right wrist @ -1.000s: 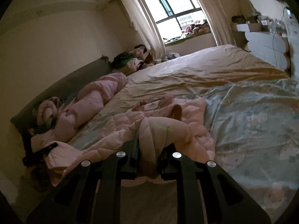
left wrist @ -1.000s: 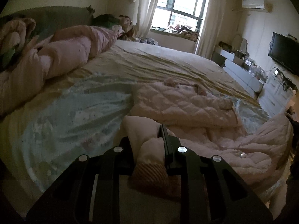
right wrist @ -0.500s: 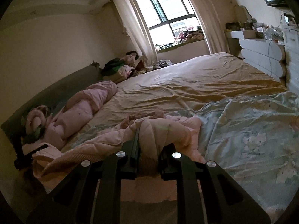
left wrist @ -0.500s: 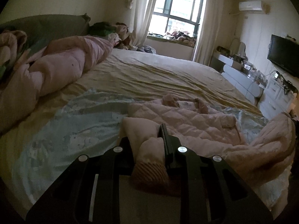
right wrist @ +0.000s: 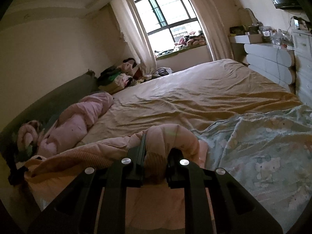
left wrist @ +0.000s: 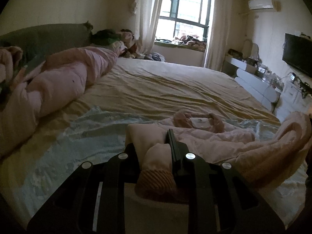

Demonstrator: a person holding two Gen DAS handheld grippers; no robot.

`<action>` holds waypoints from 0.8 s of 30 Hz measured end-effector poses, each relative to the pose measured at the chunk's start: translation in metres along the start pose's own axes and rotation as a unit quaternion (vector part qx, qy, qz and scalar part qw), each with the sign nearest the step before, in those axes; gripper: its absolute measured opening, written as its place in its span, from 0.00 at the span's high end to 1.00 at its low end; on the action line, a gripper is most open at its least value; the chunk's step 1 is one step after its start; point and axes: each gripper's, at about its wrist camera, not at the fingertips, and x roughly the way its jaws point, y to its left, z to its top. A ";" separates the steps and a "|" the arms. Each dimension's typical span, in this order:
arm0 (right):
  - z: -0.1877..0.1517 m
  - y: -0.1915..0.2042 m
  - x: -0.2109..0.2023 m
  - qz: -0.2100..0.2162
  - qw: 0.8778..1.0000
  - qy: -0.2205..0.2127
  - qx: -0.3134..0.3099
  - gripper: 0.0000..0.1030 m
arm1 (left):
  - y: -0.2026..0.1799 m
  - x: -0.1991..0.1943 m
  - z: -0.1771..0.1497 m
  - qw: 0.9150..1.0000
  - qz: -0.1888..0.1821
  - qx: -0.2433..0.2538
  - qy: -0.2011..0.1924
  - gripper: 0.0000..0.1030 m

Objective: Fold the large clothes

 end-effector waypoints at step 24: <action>-0.001 -0.026 0.121 -0.082 0.995 0.060 -0.010 0.86 | 0.000 0.066 -0.010 0.999 0.034 0.005 0.006 0.72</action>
